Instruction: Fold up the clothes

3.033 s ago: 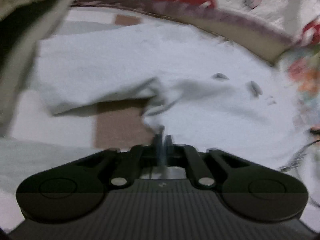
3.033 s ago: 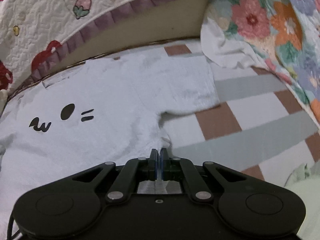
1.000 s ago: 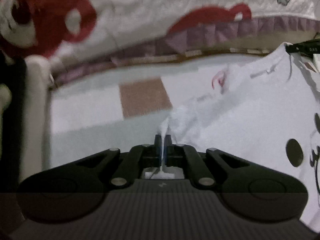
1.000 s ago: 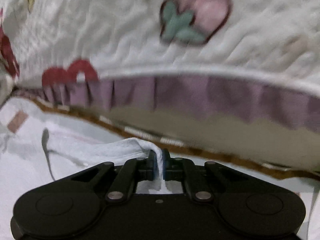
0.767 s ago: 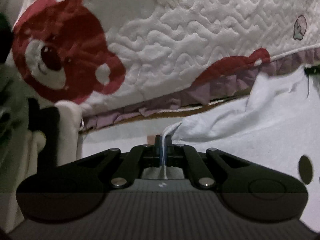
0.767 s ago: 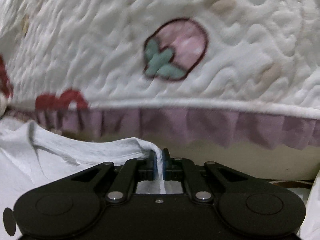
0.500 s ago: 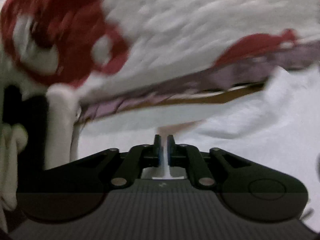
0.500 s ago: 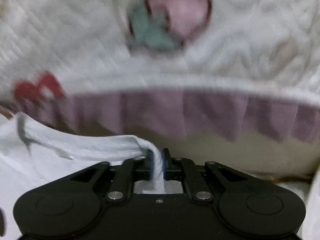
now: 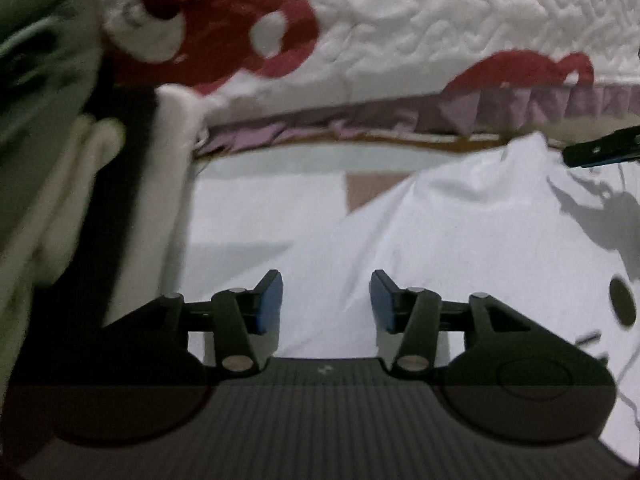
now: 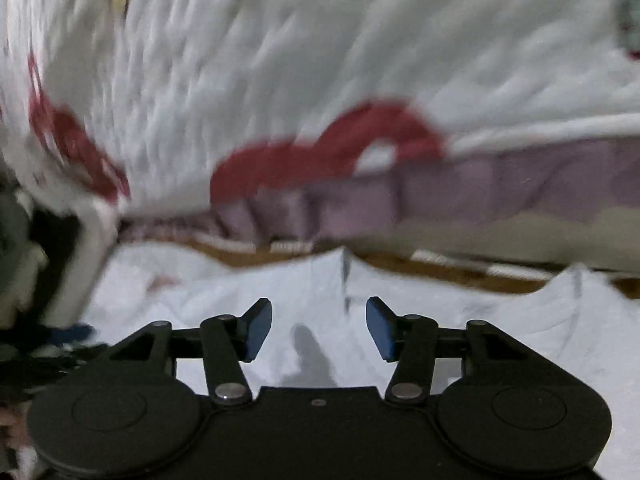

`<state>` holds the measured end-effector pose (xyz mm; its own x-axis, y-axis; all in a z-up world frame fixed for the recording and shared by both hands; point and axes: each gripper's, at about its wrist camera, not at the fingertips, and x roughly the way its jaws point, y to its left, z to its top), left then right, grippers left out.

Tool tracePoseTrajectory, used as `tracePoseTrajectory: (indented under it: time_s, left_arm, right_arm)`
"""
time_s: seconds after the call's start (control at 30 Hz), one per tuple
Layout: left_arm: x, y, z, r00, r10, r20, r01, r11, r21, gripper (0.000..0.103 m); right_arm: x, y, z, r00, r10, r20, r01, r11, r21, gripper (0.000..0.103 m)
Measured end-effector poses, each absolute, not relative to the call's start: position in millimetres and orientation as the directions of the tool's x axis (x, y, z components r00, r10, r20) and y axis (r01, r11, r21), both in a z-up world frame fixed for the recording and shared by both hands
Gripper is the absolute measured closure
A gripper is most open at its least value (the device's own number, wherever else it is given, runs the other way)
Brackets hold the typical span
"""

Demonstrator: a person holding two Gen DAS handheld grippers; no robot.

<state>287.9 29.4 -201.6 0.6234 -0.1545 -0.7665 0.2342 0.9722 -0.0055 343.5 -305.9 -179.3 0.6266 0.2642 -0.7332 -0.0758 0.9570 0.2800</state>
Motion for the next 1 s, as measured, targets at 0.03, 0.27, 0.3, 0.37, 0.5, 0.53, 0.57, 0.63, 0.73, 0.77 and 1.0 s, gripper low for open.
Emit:
tracePoseTrajectory:
  time_s: [0.03, 0.27, 0.3, 0.37, 0.5, 0.53, 0.57, 0.63, 0.73, 0.77, 1.0]
  left_arm:
    - [282, 33, -201, 0.619, -0.143, -0.772, 0.225, 0.974, 0.001, 0.054]
    - [207, 47, -207, 0.63, -0.135, -0.765, 0.302, 0.95, 0.081, 0.042]
    - [204, 49, -212, 0.634, -0.095, -0.768, 0.282, 0.952, 0.115, 0.041]
    - [200, 60, -207, 0.614, -0.073, -0.786, 0.217, 0.973, 0.08, 0.044]
    - [168, 61, -189, 0.588, -0.162, -0.793, 0.294, 0.955, 0.024, 0.041]
    - [158, 61, -187, 0.561, -0.196, -0.804, 0.326, 0.945, -0.003, 0.041]
    - [150, 62, -187, 0.534, -0.222, -0.816, 0.339, 0.94, -0.034, 0.041]
    - [133, 69, -186, 0.476, -0.272, -0.836, 0.335, 0.935, -0.113, 0.041]
    - [106, 84, -191, 0.401, -0.37, -0.838, 0.264, 0.923, -0.282, 0.041]
    - [98, 88, -197, 0.372, -0.407, -0.834, 0.223, 0.911, -0.346, 0.041]
    - [46, 87, -202, 0.333, -0.485, -0.809, 0.147, 0.874, -0.463, 0.041]
  right_arm:
    - [345, -297, -186, 0.607, 0.248, -0.755, -0.081, 0.964, 0.252, 0.041]
    - [350, -263, -196, 0.67, 0.075, -0.738, -0.131, 0.991, -0.018, 0.03]
    - [353, -263, -193, 0.685, 0.042, -0.728, -0.098, 0.995, -0.035, 0.052]
    - [348, -273, -178, 0.701, -0.054, -0.711, 0.043, 0.999, -0.034, 0.063]
    - [294, -304, -139, 0.757, 0.026, -0.653, 0.094, 0.984, 0.148, 0.059]
    - [274, -312, -131, 0.759, 0.088, -0.646, 0.061, 0.977, 0.206, 0.056]
    - [249, -324, -125, 0.75, 0.139, -0.646, 0.038, 0.967, 0.253, 0.055]
    - [199, -353, -113, 0.73, 0.231, -0.644, 0.007, 0.939, 0.344, 0.052]
    - [123, -394, -110, 0.713, 0.279, -0.644, 0.064, 0.888, 0.456, 0.05]
    - [97, -411, -108, 0.713, 0.276, -0.645, 0.1, 0.87, 0.483, 0.05]
    - [-73, -494, -96, 0.675, 0.226, -0.702, 0.375, 0.715, 0.59, 0.049]
